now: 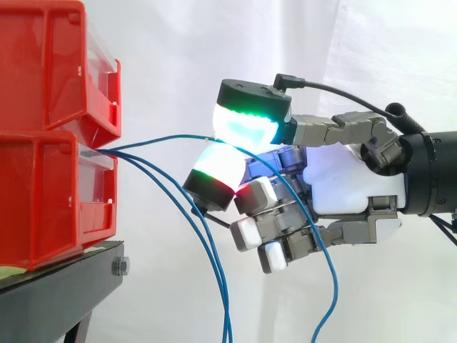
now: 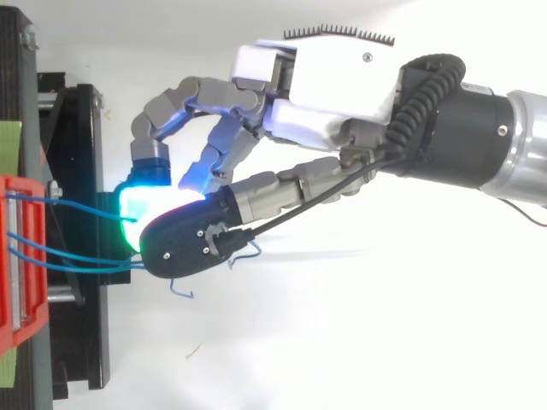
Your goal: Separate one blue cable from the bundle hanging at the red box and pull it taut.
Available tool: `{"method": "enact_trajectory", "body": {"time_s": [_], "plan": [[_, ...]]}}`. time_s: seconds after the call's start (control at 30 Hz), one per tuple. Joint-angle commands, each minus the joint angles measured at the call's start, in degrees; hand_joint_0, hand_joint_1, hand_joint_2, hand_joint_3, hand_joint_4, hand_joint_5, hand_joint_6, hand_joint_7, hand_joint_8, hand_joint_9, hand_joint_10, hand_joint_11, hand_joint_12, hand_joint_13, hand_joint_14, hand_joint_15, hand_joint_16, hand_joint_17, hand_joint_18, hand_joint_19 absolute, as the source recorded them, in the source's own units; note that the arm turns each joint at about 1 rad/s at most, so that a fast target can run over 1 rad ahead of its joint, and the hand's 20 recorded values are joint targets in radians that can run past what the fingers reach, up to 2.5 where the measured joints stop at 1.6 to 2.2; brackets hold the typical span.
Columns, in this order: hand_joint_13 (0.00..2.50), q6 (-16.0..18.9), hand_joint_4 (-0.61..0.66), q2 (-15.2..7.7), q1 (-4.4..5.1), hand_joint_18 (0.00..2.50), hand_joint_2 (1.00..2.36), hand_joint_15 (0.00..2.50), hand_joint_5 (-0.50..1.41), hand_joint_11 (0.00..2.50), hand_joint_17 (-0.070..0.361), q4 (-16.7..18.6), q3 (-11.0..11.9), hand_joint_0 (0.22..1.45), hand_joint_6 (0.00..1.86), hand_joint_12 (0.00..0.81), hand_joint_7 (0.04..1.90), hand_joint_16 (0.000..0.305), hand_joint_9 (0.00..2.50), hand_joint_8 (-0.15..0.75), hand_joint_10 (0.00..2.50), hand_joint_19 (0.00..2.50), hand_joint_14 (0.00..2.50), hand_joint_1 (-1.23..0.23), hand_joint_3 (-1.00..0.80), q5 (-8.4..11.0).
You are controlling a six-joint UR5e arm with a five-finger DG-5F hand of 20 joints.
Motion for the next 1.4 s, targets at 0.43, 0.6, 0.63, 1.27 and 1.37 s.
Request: {"method": "enact_trajectory", "body": {"time_s": [0.43, 0.6, 0.63, 1.27, 1.37], "plan": [[1.01, 0.09, -0.03, 0.00, 0.00, 0.88, 1.02, 0.65, -0.16, 1.17, 0.103, -0.09, -0.24, 0.65, 0.93, 0.373, 1.10, 0.046, 1.24, 0.336, 0.01, 0.70, 0.02, -0.77, -0.19, -0.26], [1.11, 0.53, -0.02, 0.00, 0.00, 0.87, 1.02, 0.71, -0.16, 1.33, 0.102, 0.44, -1.91, 0.64, 0.93, 0.367, 1.10, 0.045, 1.40, 0.333, 0.01, 0.70, 0.02, -0.76, -0.21, -0.44], [1.13, 0.61, -0.02, 0.00, 0.00, 0.87, 1.02, 0.72, -0.16, 1.34, 0.101, 0.61, -2.00, 0.64, 0.93, 0.364, 1.10, 0.045, 1.41, 0.330, 0.01, 0.70, 0.02, -0.75, -0.21, -0.44], [1.40, 0.70, 0.03, 0.00, -0.26, 0.89, 1.01, 1.42, -0.17, 1.51, 0.103, 1.67, -2.09, 0.64, 0.93, 0.321, 1.08, 0.046, 1.42, 0.284, 0.42, 0.75, 0.02, -0.73, -0.27, -2.20], [1.42, 0.53, 0.02, 0.00, -0.17, 0.90, 1.01, 1.54, -0.17, 1.52, 0.103, 1.49, -2.09, 0.64, 0.93, 0.326, 1.09, 0.046, 1.40, 0.280, 0.58, 0.77, 0.01, -0.73, -0.27, -2.11]]}}
